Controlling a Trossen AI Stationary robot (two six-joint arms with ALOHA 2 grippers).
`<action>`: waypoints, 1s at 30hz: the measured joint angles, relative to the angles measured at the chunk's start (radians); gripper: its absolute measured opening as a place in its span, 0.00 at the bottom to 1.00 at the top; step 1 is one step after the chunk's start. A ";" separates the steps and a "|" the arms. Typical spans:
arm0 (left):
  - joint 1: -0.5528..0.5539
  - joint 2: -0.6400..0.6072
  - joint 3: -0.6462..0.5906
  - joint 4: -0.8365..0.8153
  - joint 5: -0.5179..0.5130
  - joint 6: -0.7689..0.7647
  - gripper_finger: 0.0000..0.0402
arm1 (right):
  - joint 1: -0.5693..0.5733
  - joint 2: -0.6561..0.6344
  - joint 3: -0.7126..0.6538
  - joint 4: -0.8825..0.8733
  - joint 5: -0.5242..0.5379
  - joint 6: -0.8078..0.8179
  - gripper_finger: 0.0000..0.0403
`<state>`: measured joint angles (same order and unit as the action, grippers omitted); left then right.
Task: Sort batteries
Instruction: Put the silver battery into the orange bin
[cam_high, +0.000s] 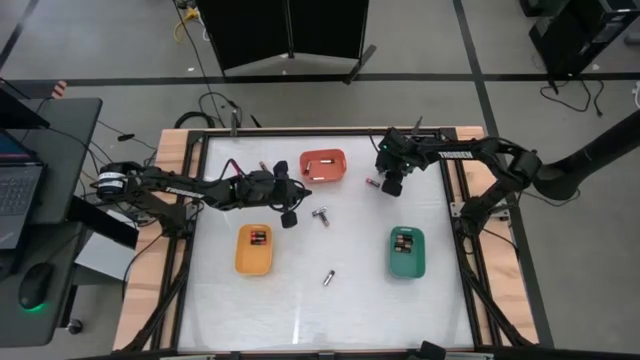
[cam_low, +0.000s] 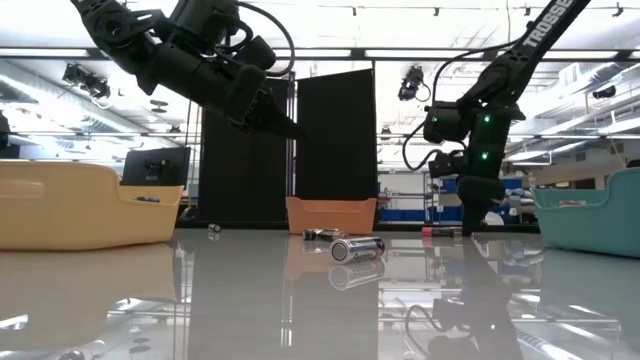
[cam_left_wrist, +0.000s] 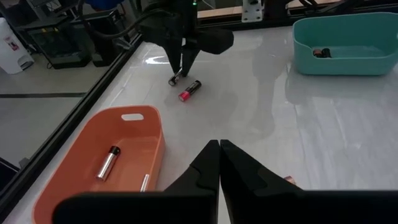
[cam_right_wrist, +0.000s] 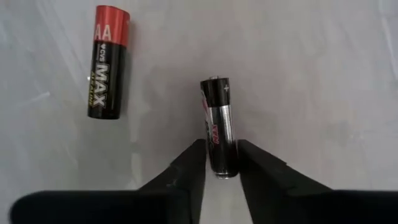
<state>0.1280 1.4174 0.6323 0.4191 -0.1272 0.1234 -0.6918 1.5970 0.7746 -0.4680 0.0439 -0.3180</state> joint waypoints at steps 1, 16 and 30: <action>0.000 0.000 0.000 0.000 0.000 0.000 0.05 | 0.000 0.000 0.000 -0.001 -0.004 0.000 0.23; 0.003 0.000 -0.134 0.317 0.091 -0.004 0.05 | 0.044 -0.092 0.041 -0.088 -0.003 0.005 0.14; 0.003 0.000 -0.134 0.373 0.149 -0.027 0.05 | 0.227 0.061 0.401 -0.107 -0.042 0.023 0.14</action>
<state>0.1310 1.4174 0.4988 0.7916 0.0214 0.0959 -0.4651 1.6577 1.1760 -0.5749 0.0020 -0.2945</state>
